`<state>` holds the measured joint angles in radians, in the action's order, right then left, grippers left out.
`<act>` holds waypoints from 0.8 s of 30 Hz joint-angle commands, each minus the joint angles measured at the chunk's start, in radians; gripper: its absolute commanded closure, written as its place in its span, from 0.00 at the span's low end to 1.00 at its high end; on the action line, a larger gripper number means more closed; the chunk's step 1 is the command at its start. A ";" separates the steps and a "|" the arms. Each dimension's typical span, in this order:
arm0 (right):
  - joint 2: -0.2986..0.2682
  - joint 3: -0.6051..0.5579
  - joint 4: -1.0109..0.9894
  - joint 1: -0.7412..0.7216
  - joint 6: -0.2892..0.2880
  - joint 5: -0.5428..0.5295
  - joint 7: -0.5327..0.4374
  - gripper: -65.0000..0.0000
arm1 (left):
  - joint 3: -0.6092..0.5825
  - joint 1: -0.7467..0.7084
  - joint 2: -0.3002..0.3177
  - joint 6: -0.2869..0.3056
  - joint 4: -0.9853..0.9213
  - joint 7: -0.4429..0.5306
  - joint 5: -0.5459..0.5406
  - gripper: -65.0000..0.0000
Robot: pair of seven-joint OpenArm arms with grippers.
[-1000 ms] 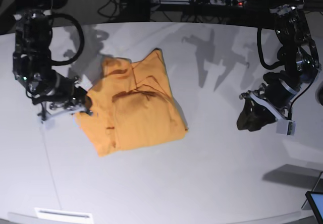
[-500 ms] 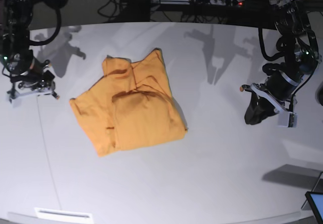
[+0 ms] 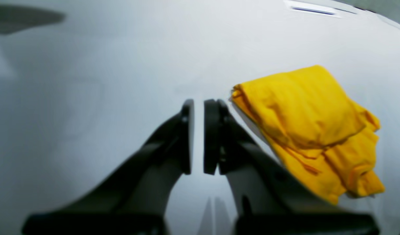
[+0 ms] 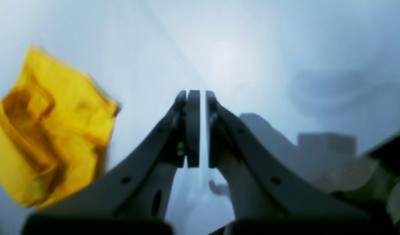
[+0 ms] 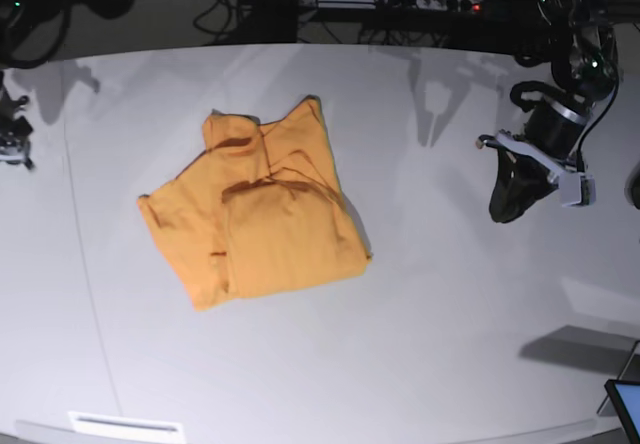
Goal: Fold the T-shirt properly
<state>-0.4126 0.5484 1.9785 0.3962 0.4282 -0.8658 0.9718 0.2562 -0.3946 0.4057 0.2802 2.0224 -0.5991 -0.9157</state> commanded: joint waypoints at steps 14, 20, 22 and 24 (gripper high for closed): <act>0.030 0.221 0.017 0.174 -0.108 0.000 -0.014 0.94 | 0.001 -0.146 0.008 0.006 0.025 0.107 -0.015 0.93; 0.067 0.282 0.015 0.260 -0.108 0.001 -0.014 0.94 | 0.002 -0.244 -0.017 0.009 0.028 0.107 -0.015 0.93; 0.083 0.324 0.015 0.277 -0.108 0.001 -0.012 0.94 | 0.002 -0.264 -0.015 0.029 0.027 0.107 -0.015 0.93; 0.090 0.345 0.015 0.298 -0.108 0.001 -0.007 0.94 | 0.001 -0.281 -0.018 0.096 0.027 0.107 -0.013 0.93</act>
<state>-0.3073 0.8856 1.9793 0.6888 0.3229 -0.8631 0.9768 0.2508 -0.6693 0.3775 0.3744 2.0327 -0.5179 -0.9161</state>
